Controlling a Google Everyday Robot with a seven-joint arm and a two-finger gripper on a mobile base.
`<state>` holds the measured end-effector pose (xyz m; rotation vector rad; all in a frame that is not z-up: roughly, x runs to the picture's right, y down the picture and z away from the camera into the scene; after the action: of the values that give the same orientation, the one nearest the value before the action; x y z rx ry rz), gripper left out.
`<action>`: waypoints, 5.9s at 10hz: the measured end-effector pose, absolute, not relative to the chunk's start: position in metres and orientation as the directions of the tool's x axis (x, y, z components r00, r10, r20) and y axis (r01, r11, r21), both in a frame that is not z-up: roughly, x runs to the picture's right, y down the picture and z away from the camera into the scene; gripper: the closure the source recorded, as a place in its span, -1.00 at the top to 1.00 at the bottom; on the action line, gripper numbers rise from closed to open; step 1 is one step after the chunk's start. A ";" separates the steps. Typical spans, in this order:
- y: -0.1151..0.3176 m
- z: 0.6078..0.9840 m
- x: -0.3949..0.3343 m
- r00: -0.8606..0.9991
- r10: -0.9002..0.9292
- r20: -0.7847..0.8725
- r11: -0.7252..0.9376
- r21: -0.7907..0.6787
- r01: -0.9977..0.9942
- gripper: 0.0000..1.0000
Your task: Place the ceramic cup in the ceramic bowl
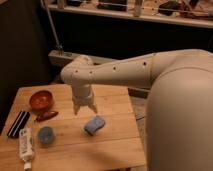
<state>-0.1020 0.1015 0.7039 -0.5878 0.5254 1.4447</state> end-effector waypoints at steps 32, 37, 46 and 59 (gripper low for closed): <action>0.154 0.641 -0.208 0.423 0.758 -0.497 0.349 -0.238 -0.906 0.30; 0.180 0.665 -0.274 0.463 0.717 -0.522 0.356 -0.298 -0.886 0.30; 0.193 0.740 -0.289 0.407 0.689 -0.600 0.255 -0.326 -0.910 0.30; 0.215 0.765 -0.299 0.445 0.621 -0.645 0.310 -0.319 -0.896 -0.34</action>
<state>-0.2995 0.2152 0.7651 -0.7164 0.4464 1.0465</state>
